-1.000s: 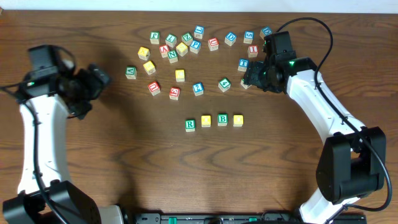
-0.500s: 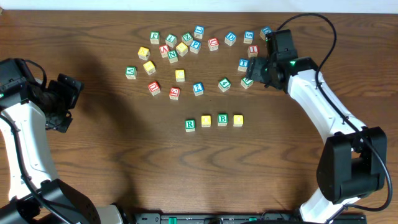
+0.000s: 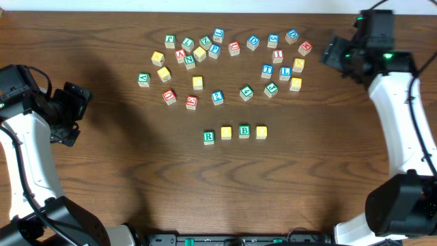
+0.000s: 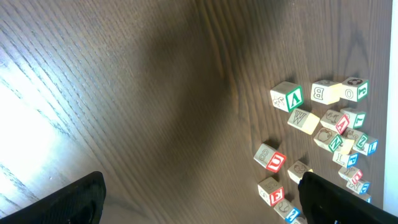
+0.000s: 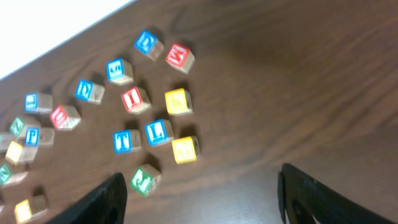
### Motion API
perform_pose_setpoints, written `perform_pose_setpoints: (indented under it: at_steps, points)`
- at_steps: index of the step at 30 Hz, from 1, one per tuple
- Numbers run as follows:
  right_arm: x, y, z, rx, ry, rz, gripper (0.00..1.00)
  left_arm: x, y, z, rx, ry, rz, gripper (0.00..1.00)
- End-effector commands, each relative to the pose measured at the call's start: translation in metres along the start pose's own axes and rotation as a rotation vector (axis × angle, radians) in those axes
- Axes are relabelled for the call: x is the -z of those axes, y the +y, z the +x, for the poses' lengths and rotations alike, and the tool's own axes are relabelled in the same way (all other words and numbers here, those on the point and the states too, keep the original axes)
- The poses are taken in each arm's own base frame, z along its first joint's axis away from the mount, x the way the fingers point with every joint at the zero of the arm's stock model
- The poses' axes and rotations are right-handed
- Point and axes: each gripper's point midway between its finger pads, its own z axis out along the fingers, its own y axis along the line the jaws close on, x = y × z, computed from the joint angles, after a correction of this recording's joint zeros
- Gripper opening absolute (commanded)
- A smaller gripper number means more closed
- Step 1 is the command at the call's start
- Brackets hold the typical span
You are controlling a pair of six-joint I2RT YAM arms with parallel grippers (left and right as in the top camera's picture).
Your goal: Spell out ROBOT
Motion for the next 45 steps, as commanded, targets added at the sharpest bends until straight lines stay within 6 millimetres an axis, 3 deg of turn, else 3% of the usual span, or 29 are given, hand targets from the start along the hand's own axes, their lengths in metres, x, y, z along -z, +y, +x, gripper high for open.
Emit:
perform_pose_setpoints:
  at_steps: [1,4,7,11,24,34,40,45]
  points:
    - [0.019,0.004,-0.011,0.036,0.016,-0.114,0.73,-0.001,0.005,0.001,0.019,0.002,-0.012,0.97]
    - [0.029,0.003,-0.017,0.009,0.023,-0.172,0.70,-0.001,0.005,0.002,0.018,0.002,-0.012,0.98]
    - [0.035,0.015,-0.023,0.011,0.017,-0.253,0.65,-0.001,0.005,0.001,0.018,0.002,-0.012,0.97]
    - [0.037,0.025,-0.023,0.023,0.022,-0.276,0.77,-0.001,0.005,0.002,0.018,0.002,-0.012,0.98]
    - [0.043,0.035,-0.042,0.063,0.059,-0.268,0.76,-0.001,0.005,0.001,0.018,0.002,-0.012,0.98]
    - [0.004,0.058,-0.032,0.107,0.116,-0.287,0.78,-0.001,0.005,0.002,0.018,0.003,-0.013,0.98]
    - [-0.028,0.087,-0.005,0.161,0.188,-0.302,0.81,-0.001,0.006,0.004,0.021,0.011,-0.019,0.98]
    - [-0.043,0.103,0.014,0.191,0.236,-0.311,0.85,-0.001,0.006,0.004,0.020,0.011,-0.019,0.98]
